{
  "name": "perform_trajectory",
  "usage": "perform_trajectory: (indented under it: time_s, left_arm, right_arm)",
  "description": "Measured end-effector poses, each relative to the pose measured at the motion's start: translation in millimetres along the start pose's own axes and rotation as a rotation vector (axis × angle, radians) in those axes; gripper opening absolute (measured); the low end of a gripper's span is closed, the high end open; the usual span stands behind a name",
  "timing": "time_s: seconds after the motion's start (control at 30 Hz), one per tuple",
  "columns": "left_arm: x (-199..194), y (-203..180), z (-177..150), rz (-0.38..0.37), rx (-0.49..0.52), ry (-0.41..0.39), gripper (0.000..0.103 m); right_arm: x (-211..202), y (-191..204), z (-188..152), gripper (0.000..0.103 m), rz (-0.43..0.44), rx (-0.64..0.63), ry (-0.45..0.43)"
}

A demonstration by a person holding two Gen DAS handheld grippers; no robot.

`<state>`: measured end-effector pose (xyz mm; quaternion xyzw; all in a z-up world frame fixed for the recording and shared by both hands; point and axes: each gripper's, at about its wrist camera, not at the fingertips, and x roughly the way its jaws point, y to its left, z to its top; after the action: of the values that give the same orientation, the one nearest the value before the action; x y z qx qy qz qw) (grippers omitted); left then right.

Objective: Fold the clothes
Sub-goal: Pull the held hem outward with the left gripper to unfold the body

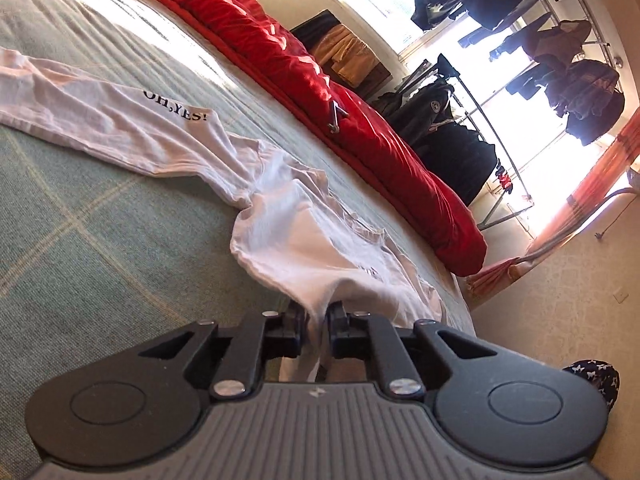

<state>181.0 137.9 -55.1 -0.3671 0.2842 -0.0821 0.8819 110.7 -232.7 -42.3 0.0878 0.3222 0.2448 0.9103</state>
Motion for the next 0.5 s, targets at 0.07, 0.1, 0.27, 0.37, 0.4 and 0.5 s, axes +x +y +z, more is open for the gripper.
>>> perform_trajectory:
  time_s: [0.07, 0.1, 0.27, 0.37, 0.4, 0.5]
  left_arm:
    - [-1.1, 4.5, -8.3, 0.003, -0.006, 0.011, 0.028]
    - [-1.8, 7.2, -12.1, 0.002, -0.010, 0.016, 0.029]
    - [-0.6, 16.1, -27.4, 0.026, -0.018, 0.057, 0.037]
    - [5.8, 21.5, -32.5, 0.037, -0.029, 0.069, 0.038]
    - [7.6, 21.7, -33.6, 0.034, -0.025, 0.064, 0.038]
    - [16.0, 19.5, -34.5, 0.025, 0.004, 0.056, 0.037]
  right_arm:
    - [1.0, 2.9, -0.6, 0.103, 0.002, -0.003, 0.006]
    - [1.0, 4.0, -0.7, 0.103, 0.004, -0.005, 0.008]
    - [0.8, 8.1, -1.2, 0.103, 0.013, -0.012, 0.015]
    - [1.1, 8.7, -1.2, 0.103, 0.016, -0.009, 0.015]
    - [1.1, 8.9, -1.2, 0.103, 0.017, -0.008, 0.014]
    - [0.8, 8.3, -0.9, 0.103, 0.015, -0.010, 0.013]
